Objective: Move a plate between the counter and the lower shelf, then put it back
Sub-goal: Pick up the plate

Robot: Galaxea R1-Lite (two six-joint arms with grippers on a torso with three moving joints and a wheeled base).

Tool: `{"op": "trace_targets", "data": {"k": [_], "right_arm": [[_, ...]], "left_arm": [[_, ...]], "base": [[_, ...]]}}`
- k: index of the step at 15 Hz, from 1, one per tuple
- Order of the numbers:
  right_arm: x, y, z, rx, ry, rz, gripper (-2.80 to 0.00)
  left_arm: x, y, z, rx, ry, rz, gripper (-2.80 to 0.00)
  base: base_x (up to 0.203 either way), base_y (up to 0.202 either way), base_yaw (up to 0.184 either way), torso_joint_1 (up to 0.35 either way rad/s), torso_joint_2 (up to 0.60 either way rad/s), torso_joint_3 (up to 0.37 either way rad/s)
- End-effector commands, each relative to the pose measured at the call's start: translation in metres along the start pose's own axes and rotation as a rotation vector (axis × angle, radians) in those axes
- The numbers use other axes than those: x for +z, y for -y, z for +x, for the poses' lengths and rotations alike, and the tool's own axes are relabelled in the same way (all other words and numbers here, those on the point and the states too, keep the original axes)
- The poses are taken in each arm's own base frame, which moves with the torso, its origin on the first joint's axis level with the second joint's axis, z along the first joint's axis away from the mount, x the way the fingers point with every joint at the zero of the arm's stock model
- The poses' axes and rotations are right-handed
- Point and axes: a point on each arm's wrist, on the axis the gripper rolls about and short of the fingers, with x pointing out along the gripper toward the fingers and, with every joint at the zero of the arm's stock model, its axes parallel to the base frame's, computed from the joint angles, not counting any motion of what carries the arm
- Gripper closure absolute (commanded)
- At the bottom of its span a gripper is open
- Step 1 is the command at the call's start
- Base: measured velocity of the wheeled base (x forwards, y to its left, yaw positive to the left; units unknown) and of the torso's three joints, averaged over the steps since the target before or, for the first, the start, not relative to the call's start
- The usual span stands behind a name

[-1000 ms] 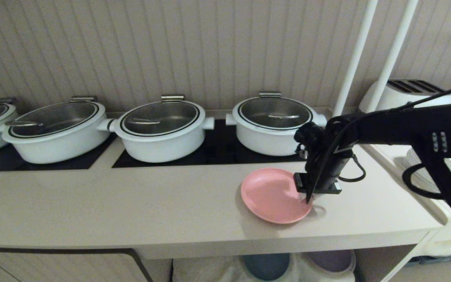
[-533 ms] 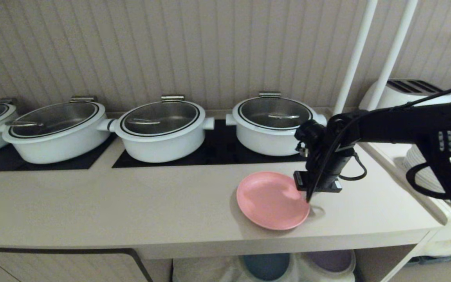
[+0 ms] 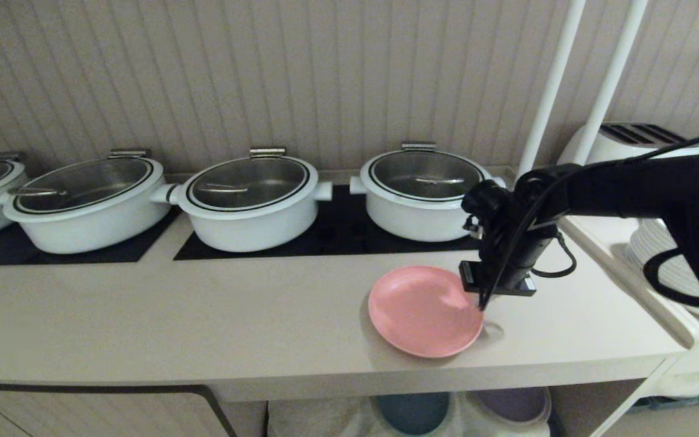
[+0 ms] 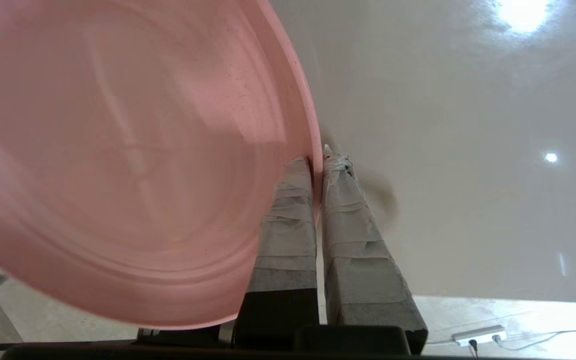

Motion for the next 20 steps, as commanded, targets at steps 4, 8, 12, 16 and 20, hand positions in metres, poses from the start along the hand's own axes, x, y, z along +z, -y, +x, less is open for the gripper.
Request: {"op": "trace_targets", "data": {"k": [4, 8, 12, 16, 20], "right_arm": [[-0.009, 0.007, -0.015, -0.003, 0.0, 0.008, 0.0], [-0.018, 0.019, -0.026, -0.012, -0.004, 0.031, 0.0], [-0.023, 0.032, -0.038, -0.018, 0.004, 0.064, 0.0], [-0.034, 0.039, -0.048, -0.018, 0.002, 0.109, 0.0], [-0.047, 0.044, -0.06, -0.011, 0.012, 0.145, 0.0]], "left_arm": [[0.0, 0.0, 0.0, 0.0, 0.001, 0.0, 0.0], [0.0, 0.0, 0.0, 0.0, 0.001, 0.0, 0.0], [0.0, 0.0, 0.0, 0.0, 0.001, -0.001, 0.0], [0.0, 0.0, 0.0, 0.0, 0.0, 0.0, 0.0], [0.0, 0.0, 0.0, 0.0, 0.001, 0.0, 0.0]], "base": [[0.0, 0.0, 0.0, 0.0, 0.0, 0.0], [0.0, 0.0, 0.0, 0.0, 0.0, 0.0], [0.0, 0.0, 0.0, 0.0, 0.0, 0.0], [0.0, 0.0, 0.0, 0.0, 0.0, 0.0], [0.0, 0.0, 0.0, 0.0, 0.0, 0.0]]}}
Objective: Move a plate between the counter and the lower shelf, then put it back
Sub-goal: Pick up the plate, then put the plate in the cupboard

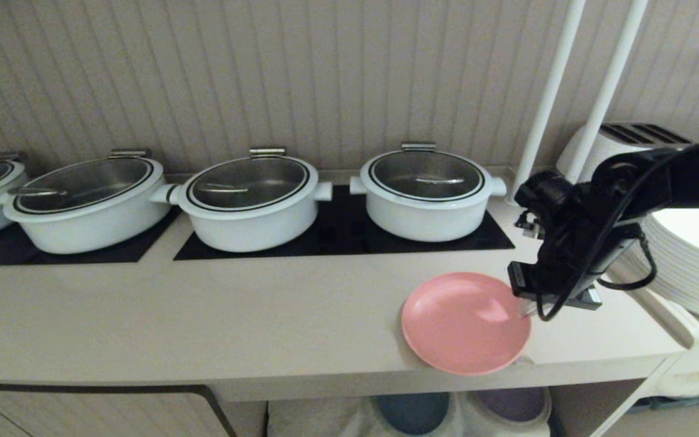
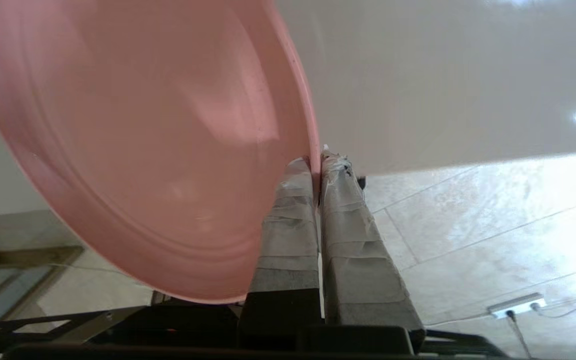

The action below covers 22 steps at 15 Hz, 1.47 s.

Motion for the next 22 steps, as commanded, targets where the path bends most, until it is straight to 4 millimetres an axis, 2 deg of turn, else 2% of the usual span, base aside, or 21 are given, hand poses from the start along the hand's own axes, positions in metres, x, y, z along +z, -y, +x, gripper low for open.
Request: {"op": "trace_targets", "data": {"k": [1, 7, 22], "right_arm": [[-0.008, 0.004, -0.011, 0.008, 0.009, 0.007, 0.0], [-0.044, 0.024, -0.025, 0.076, 0.017, 0.022, 0.0], [-0.164, 0.078, -0.043, 0.093, 0.004, 0.029, 0.0]], "left_arm": [[0.0, 0.0, 0.0, 0.0, 0.001, 0.0, 0.0], [0.0, 0.0, 0.0, 0.0, 0.001, 0.0, 0.0], [0.0, 0.0, 0.0, 0.0, 0.001, 0.0, 0.0]], "base": [[0.0, 0.0, 0.0, 0.0, 0.0, 0.0], [0.0, 0.0, 0.0, 0.0, 0.0, 0.0], [0.0, 0.0, 0.0, 0.0, 0.0, 0.0]]}}
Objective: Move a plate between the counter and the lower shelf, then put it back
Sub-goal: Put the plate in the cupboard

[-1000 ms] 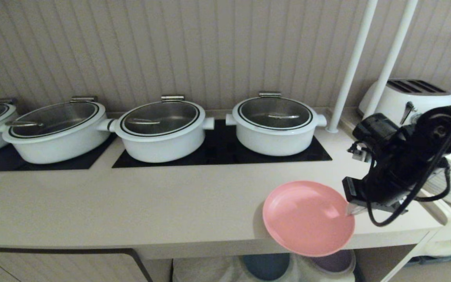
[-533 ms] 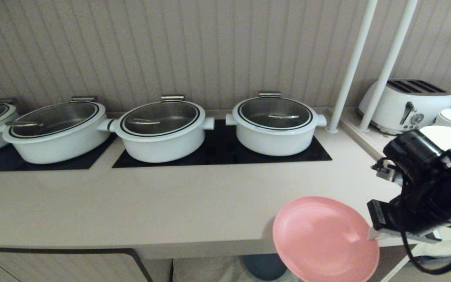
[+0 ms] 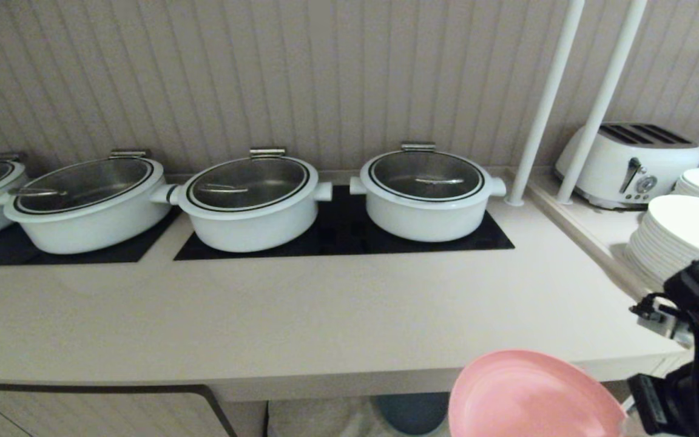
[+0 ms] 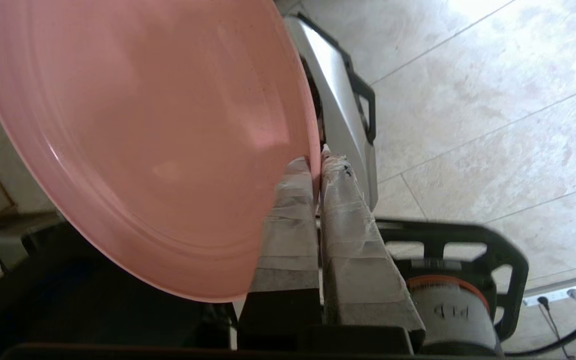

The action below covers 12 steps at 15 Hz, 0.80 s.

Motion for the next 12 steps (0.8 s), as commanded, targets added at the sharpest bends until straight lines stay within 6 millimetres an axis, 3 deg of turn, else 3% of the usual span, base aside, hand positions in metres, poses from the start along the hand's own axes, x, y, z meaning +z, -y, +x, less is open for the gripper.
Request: {"op": "trace_targets", "data": {"k": [1, 6, 12], "right_arm": [[-0.017, 0.007, -0.005, 0.012, 0.008, 0.001, 0.0], [-0.05, 0.023, 0.001, 0.009, -0.026, 0.006, 0.0], [-0.057, 0.026, 0.002, 0.067, 0.033, 0.039, 0.0]], "left_arm": [[0.0, 0.0, 0.0, 0.0, 0.001, 0.0, 0.0], [0.0, 0.0, 0.0, 0.0, 0.001, 0.0, 0.0], [0.0, 0.0, 0.0, 0.0, 0.001, 0.0, 0.0]], "base": [[0.0, 0.0, 0.0, 0.0, 0.0, 0.0], [0.0, 0.0, 0.0, 0.0, 0.0, 0.0], [0.0, 0.0, 0.0, 0.0, 0.0, 0.0]]}}
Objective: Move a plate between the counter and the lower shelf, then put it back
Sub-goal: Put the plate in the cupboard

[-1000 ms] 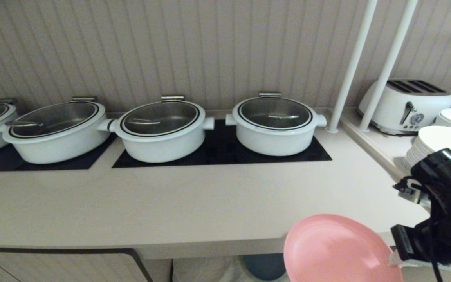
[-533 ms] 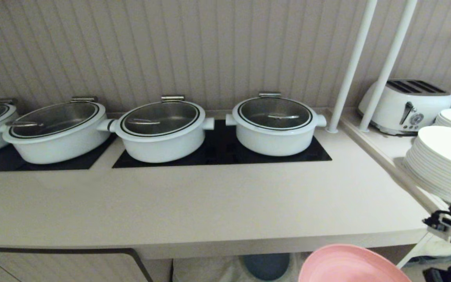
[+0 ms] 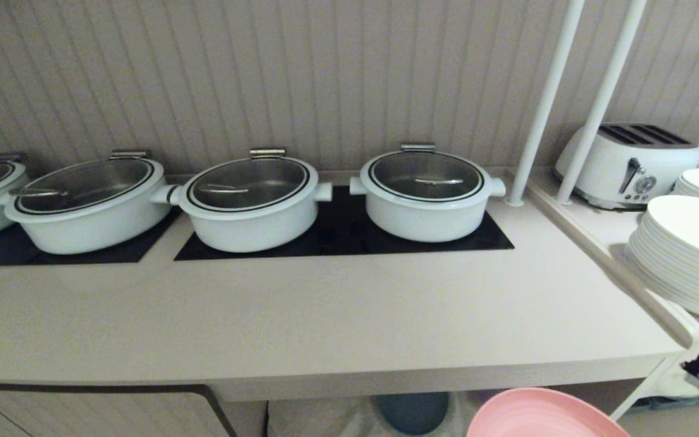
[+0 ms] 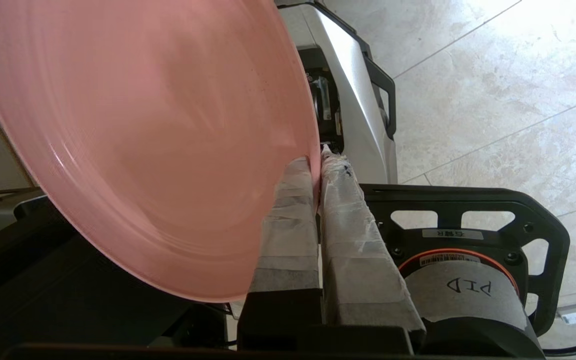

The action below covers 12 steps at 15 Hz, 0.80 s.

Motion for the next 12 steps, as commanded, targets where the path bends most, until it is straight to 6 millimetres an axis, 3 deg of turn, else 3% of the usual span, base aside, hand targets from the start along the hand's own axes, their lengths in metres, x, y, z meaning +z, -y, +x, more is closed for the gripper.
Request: {"op": "trace_targets", "data": {"k": [1, 12], "right_arm": [[-0.002, 0.001, -0.002, 0.004, 0.005, 0.002, 0.0], [-0.032, 0.015, -0.014, 0.004, 0.004, -0.005, 0.0]], "left_arm": [[0.0, 0.0, 0.0, 0.0, 0.001, 0.0, 0.0], [0.0, 0.0, 0.0, 0.0, 0.001, 0.0, 0.0]], "base": [[0.0, 0.0, 0.0, 0.0, 0.0, 0.0], [0.0, 0.0, 0.0, 0.0, 0.0, 0.0]]}}
